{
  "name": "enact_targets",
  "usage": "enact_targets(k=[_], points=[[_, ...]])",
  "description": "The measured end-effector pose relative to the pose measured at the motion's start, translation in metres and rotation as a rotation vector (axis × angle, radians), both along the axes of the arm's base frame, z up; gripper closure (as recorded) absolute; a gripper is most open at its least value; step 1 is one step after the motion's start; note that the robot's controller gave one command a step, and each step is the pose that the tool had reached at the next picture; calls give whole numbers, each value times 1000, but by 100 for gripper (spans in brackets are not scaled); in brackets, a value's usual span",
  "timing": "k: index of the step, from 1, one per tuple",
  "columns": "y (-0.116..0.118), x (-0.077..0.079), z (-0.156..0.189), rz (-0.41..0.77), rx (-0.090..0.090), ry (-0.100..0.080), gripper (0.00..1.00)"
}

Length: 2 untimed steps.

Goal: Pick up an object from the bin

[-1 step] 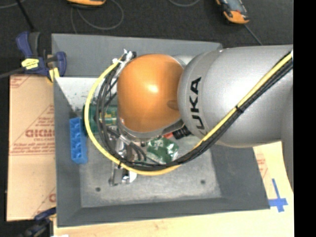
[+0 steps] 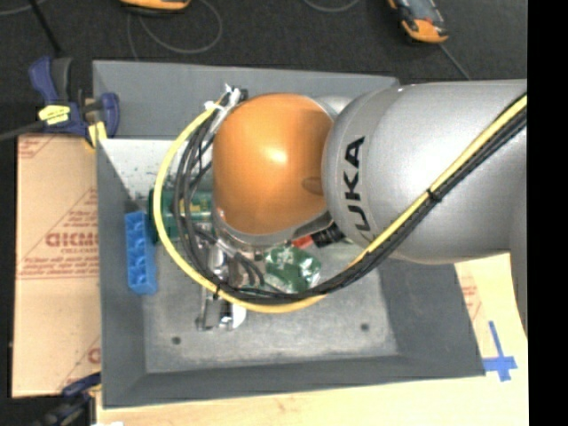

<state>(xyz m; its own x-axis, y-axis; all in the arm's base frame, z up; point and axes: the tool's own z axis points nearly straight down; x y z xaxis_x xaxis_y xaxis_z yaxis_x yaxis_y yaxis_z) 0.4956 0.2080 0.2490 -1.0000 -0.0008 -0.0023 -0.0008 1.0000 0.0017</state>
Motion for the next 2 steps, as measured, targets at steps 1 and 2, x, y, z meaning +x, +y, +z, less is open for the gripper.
enact_targets(k=[1,2], points=[[-18,17,-21,51,0,-3,0],[-35,47,-67,73,0,-6,0]])
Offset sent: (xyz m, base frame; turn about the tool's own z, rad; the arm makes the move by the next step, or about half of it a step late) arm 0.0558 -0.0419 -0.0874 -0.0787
